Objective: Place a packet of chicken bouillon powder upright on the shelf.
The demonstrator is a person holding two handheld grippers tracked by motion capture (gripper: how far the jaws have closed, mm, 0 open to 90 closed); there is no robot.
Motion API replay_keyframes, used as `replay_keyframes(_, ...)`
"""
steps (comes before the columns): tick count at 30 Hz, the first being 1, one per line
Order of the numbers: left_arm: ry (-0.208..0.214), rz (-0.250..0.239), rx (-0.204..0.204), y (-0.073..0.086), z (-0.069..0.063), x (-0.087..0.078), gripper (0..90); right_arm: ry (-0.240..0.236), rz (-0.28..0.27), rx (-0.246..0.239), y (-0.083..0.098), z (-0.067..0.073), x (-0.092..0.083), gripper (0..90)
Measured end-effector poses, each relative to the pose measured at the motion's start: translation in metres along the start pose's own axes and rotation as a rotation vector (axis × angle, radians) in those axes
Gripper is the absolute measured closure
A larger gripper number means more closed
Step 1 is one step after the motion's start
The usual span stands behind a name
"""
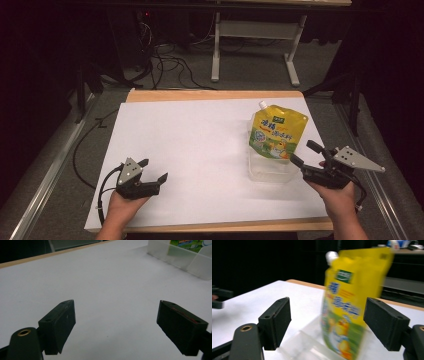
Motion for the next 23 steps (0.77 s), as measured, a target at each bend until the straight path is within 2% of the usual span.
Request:
replay_keyframes(3, 0.014, -0.006, 0.002, -0.001, -0.005, 0.001, 15.8, -0.058, -0.006, -0.013, -0.004, 0.016, 0.01, 21.5)
replay_keyframes(6, 0.023, -0.004, 0.016, -0.002, -0.009, 0.002, 15.8, -0.109, 0.017, -0.038, -0.002, 0.034, 0.026, 20.3)
replay_keyframes(9, 0.026, -0.002, 0.019, -0.002, -0.01, 0.002, 15.8, -0.132, 0.039, -0.042, 0.001, 0.042, 0.038, 19.7)
replay_keyframes(14, 0.031, -0.007, 0.007, -0.002, -0.009, 0.001, 15.8, -0.125, 0.052, -0.049, 0.005, 0.048, 0.045, 19.6)
replay_keyframes(18, 0.033, -0.008, 0.013, -0.002, -0.011, 0.002, 15.8, -0.131, 0.062, -0.055, 0.008, 0.053, 0.048, 19.2)
replay_keyframes(23, 0.031, -0.005, 0.013, -0.002, -0.01, 0.002, 15.8, -0.136, 0.061, -0.052, 0.01, 0.052, 0.048, 18.9)
Point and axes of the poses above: each handheld gripper's, and its own axes: x roughly forward along the jaws, y roughly out of its underside, z roughly to its left, the point moved 1 cm from there along x, roughly forward along the jaws, and after that the axes turned 10 degrees about -x, right-handed, at the moved point
